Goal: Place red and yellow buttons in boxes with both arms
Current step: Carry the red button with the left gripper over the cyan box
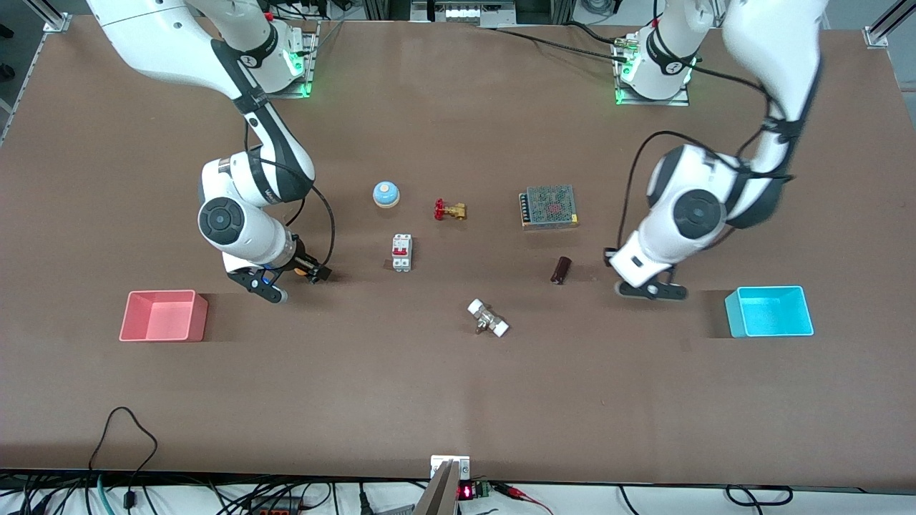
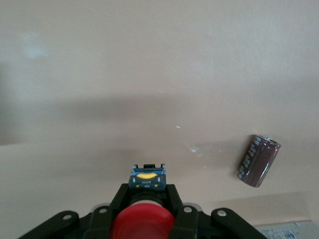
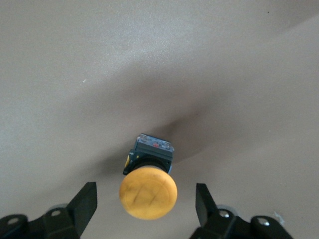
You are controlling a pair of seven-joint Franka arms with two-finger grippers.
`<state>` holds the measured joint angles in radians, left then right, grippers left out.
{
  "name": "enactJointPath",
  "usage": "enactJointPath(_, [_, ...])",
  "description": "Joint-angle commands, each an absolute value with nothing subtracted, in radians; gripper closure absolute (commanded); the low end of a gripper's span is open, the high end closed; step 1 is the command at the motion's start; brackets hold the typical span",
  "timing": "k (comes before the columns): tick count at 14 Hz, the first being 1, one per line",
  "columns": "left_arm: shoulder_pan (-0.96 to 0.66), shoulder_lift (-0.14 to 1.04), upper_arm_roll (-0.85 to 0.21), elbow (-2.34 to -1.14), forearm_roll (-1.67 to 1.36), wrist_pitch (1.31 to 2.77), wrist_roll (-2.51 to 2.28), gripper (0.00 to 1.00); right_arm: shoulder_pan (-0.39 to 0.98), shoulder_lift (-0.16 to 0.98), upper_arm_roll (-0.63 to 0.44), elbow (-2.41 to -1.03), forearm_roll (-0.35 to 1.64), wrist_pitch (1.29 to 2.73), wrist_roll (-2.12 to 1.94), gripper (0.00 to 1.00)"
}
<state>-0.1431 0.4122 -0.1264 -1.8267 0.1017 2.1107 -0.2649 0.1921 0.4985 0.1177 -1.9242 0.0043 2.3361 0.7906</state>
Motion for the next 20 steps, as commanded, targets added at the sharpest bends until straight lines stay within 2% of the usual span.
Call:
enactJointPath(1, [-0.112, 0.456, -0.120, -1.623, 0.191, 1.938, -0.253, 0.84, 0.189, 0.499, 0.120, -1.919, -0.005, 2.345, 0.798, 0.12])
enactJointPath(4, [-0.063, 0.462, -0.118, -1.563, 0.254, 1.922, -0.180, 0.84, 0.184, 0.499, 0.120, -1.916, -0.012, 2.349, 0.796, 0.12])
enactJointPath(8, [0.104, 0.475, -0.120, -1.546, 0.246, 1.936, 0.064, 0.86, 0.183, 0.506, 0.118, -1.916, -0.014, 2.358, 0.796, 0.14])
enactJointPath(10, [0.179, 0.526, -0.121, -1.537, 0.241, 1.972, 0.095, 0.86, 0.183, 0.512, 0.118, -1.916, -0.014, 2.364, 0.796, 0.24])
enactJointPath(12, [0.251, 0.578, -0.121, -1.503, 0.221, 2.041, 0.100, 0.84, 0.183, 0.512, 0.118, -1.916, -0.015, 2.364, 0.795, 0.39])
enactJointPath(16, [0.294, 0.635, -0.121, -1.503, 0.104, 2.056, 0.155, 0.84, 0.181, 0.515, 0.118, -1.916, -0.015, 2.362, 0.779, 0.67])
enactJointPath(18, [0.307, 0.663, -0.121, -1.511, 0.104, 2.087, 0.172, 0.84, 0.181, 0.515, 0.118, -1.916, -0.015, 2.362, 0.778, 0.73])
enactJointPath(20, [0.324, 0.692, -0.121, -1.520, 0.103, 2.115, 0.193, 0.84, 0.181, 0.514, 0.118, -1.914, -0.015, 2.362, 0.778, 0.74])
